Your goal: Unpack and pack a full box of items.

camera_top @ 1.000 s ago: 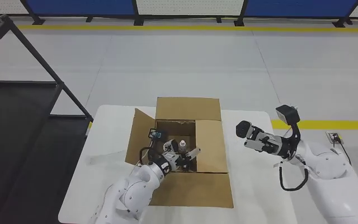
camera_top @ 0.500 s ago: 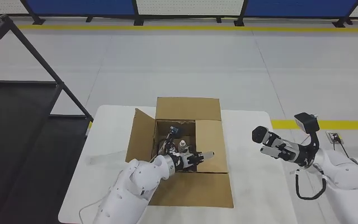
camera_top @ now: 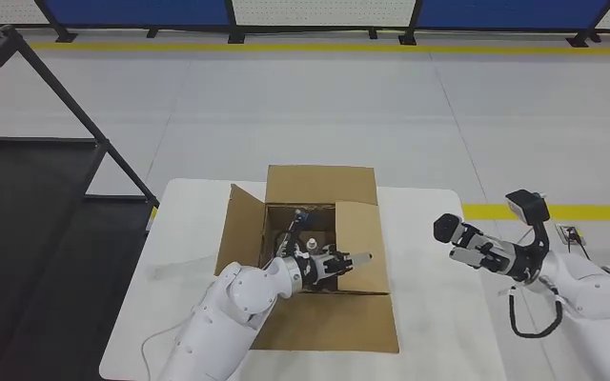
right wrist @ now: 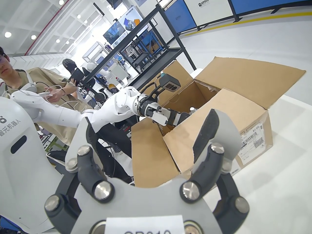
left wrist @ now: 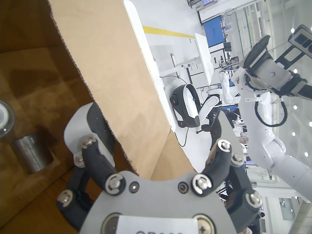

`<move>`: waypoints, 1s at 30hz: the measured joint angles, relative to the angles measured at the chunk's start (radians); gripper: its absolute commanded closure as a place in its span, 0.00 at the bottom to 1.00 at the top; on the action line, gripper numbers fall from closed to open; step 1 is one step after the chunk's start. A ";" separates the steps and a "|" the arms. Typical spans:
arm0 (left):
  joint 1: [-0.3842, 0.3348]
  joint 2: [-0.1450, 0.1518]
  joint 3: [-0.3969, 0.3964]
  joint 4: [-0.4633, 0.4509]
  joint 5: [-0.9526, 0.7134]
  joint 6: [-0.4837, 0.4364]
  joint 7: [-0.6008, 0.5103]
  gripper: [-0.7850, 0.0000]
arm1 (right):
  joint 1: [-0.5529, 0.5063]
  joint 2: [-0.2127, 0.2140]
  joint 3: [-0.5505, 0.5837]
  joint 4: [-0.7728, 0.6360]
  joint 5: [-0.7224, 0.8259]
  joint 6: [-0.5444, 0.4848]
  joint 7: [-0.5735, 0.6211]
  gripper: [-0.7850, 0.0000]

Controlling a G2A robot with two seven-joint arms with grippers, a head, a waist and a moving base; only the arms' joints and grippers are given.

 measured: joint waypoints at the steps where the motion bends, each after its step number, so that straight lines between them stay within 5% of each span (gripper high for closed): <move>1: 0.002 0.000 -0.001 -0.008 0.003 -0.001 0.004 0.00 | 0.004 0.003 -0.005 0.002 0.002 -0.003 -0.002 0.00; 14: -0.043 -0.015 0.054 -0.109 0.103 0.027 0.082 0.00 | 0.016 0.055 -0.025 0.057 0.042 -0.073 -0.073 0.00; 30: -0.308 -0.135 0.319 0.170 0.065 -0.019 0.045 0.00 | -0.166 0.131 0.183 0.093 0.159 -0.114 -0.114 0.00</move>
